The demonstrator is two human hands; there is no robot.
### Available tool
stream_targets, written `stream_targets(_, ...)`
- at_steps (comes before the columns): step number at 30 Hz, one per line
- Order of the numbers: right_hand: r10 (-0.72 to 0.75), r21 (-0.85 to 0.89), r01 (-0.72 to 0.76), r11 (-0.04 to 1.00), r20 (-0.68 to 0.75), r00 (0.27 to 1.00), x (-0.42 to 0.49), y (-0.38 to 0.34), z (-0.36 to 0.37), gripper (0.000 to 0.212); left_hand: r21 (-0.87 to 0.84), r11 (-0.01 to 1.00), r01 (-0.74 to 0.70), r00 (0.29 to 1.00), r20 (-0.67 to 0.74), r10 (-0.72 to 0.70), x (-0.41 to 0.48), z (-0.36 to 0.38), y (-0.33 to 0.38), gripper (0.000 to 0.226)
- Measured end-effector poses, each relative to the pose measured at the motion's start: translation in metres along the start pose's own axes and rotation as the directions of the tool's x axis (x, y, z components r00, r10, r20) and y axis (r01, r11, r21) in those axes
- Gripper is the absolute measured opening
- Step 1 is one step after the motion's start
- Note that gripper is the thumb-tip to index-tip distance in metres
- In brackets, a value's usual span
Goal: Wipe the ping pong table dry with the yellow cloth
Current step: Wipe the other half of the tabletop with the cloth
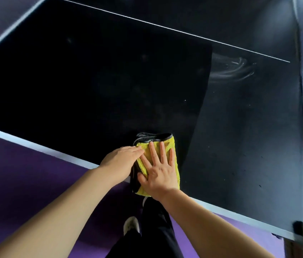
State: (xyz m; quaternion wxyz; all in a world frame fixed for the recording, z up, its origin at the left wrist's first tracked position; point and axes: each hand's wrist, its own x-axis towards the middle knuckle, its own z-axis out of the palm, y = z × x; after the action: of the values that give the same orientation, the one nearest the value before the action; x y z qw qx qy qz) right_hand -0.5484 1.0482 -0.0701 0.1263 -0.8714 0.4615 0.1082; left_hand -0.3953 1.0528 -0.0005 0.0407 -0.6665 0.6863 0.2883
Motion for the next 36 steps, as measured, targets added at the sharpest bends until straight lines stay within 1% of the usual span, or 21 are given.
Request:
stream_targets(2,-0.006,-0.003,0.006,1.0,-0.027,1.0,-0.015,-0.001,0.004,0.07,-0.005,1.0,0.004,1.0,0.025,-0.004,-0.017,0.005,0.007,0.078)
stream_targets(7,0.006,-0.006,-0.006,1.0,0.015,1.0,-0.048,0.011,0.009,0.072,-0.001,1.0,-0.018,0.995,0.101,0.018,-0.034,0.02,0.03,0.076)
stream_targets(12,-0.001,-0.032,0.002,1.0,0.026,1.0,-0.062,0.047,0.004,0.075,0.039,0.998,-0.056,0.988,0.144,0.05,-0.018,0.029,0.058,0.078)
stream_targets(15,-0.017,-0.054,0.019,0.998,0.034,0.999,-0.056,0.069,-0.001,0.075,0.096,0.993,-0.064,0.985,0.163,0.048,0.003,0.031,0.07,0.085)
stream_targets(17,-0.01,-0.053,0.012,0.999,0.034,0.999,-0.046,0.081,-0.003,0.076,0.13,0.987,-0.098,0.986,0.147,0.079,0.02,0.027,0.077,0.082)
stream_targets(19,0.016,-0.043,-0.015,0.999,0.021,1.0,-0.031,0.097,-0.007,0.077,0.128,0.984,-0.123,0.986,0.125,0.107,0.041,0.018,0.084,0.074)
stream_targets(24,0.08,-0.021,-0.081,0.997,-0.021,0.997,0.023,0.146,-0.031,0.073,0.116,0.986,-0.12,0.992,0.054,0.115,0.116,-0.009,0.102,0.07)
stream_targets(28,0.109,-0.023,-0.11,0.994,-0.028,0.994,0.074,0.19,-0.05,0.07,0.079,0.996,-0.042,0.999,0.019,0.04,0.184,-0.028,0.116,0.069)
stream_targets(32,0.09,-0.033,-0.091,0.995,-0.032,0.995,0.133,0.236,-0.072,0.073,0.019,0.999,0.05,0.998,-0.03,-0.05,0.244,-0.045,0.125,0.074)
stream_targets(36,0.07,-0.048,-0.073,0.996,-0.078,0.995,0.193,0.275,-0.09,0.07,0.026,0.994,0.103,0.985,-0.143,-0.098,0.287,-0.06,0.132,0.074)
